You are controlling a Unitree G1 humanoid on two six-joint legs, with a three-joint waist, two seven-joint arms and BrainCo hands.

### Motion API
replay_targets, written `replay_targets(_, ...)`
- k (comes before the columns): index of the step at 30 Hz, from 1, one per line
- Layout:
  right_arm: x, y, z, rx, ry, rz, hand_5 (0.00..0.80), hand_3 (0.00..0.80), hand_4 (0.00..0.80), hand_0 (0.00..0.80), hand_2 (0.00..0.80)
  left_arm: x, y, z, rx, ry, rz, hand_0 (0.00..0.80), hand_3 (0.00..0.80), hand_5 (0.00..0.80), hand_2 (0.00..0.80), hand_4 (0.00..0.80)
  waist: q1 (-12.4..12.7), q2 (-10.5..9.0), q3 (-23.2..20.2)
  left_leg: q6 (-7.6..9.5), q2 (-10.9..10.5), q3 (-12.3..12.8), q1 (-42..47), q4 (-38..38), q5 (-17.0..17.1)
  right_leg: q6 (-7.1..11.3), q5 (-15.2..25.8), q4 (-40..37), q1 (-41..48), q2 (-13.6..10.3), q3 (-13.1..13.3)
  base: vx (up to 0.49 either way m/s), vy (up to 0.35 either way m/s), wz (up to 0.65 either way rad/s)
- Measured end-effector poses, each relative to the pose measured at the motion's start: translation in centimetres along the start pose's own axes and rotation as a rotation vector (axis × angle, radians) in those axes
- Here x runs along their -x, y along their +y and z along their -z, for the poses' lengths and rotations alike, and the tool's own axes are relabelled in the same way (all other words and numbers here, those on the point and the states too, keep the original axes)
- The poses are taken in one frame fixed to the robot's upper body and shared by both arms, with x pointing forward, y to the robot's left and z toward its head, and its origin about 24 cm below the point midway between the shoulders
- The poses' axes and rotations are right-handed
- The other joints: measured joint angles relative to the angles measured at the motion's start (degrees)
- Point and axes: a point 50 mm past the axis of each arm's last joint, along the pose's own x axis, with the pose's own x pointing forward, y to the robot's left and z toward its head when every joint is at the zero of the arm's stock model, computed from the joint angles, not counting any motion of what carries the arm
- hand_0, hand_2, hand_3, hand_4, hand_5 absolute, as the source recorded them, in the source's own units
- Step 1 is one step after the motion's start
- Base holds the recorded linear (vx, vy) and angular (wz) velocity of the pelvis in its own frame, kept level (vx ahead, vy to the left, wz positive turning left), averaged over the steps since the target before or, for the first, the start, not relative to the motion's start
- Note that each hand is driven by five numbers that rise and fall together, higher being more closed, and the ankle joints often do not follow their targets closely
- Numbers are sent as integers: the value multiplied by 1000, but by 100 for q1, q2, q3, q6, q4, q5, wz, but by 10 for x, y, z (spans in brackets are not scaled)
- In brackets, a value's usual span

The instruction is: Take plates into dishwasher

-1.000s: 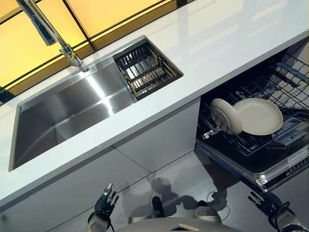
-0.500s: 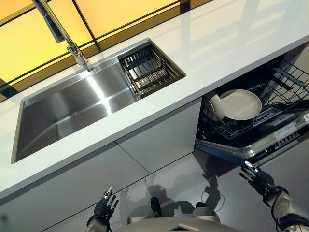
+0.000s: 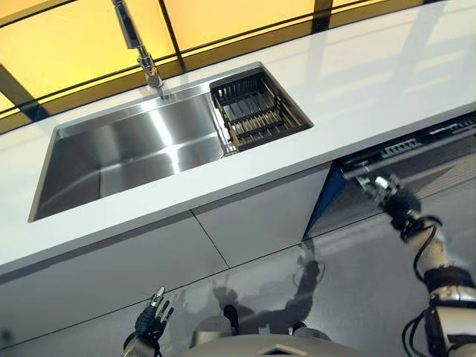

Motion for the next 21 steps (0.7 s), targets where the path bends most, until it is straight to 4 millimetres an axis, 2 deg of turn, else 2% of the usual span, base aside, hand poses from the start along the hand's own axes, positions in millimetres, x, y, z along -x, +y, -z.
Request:
replay_targets(1, -2, 1, -5, 5, -13, 0, 0, 0, 0, 0, 0, 0, 1, -2, -2, -7, -7, 0, 0, 0, 0, 0, 28, -54, -28, -14, 4, -6, 3, 4, -9, -4, -16, 1, 10, 10, -9, -13, -9, 7)
replay_targets(3, -1, -2, -2, 25, 7, 16, 0, 0, 0, 0, 0, -1, 2, -6, -2, -18, -17, 0, 0, 0, 0, 0, 120, -173, -92, -40, 21, -9, 1, 13, -28, -25, -47, 3, 13, 31, -13, 0, 0, 0)
replay_targets(8, 11, -18, 24, 122, 131, 79, 0, 0, 0, 0, 0, -2, 2, -6, 3, -16, -24, 0, 0, 0, 0, 0, 113, -242, -113, -58, 26, -20, -31, 3, -45, -22, -74, 3, 27, 40, -28, -7, 3, 1)
replay_targets(11, 31, -30, 63, 185, 258, 118, 0, 0, 0, 0, 0, -3, -1, -7, 3, -19, -15, 0, 0, 0, 0, 0, 109, -289, -132, -61, 31, -67, -84, 10, -47, -38, -91, 3, 6, 52, -82, -31, 28, 8)
replay_targets(12, 39, -32, 82, 212, 309, 136, 0, 0, 0, 0, 0, -4, -2, -7, 4, -19, -12, 0, 0, 0, 0, 0, 97, -307, -126, -64, 29, -71, -90, 14, -49, -37, -95, 2, 4, 53, -87, -53, 59, 4)
replay_targets(15, 60, -30, 122, 284, 411, 140, 0, 0, 0, 0, 0, -7, -10, -7, -12, -15, 10, 0, 0, 0, 0, 0, 86, -367, -113, -67, 25, -80, -93, 10, -51, -32, -108, 3, 8, 52, -105, -44, 54, 3)
replay_targets(21, 106, 13, 218, 289, 671, 16, 0, 0, 0, 0, 0, -15, -30, -4, -24, 8, 63, 0, 0, 0, 0, 0, 75, -493, -120, -69, 6, -165, -144, -15, -53, 0, -168, 6, 3, 46, -195, -31, 70, 8)
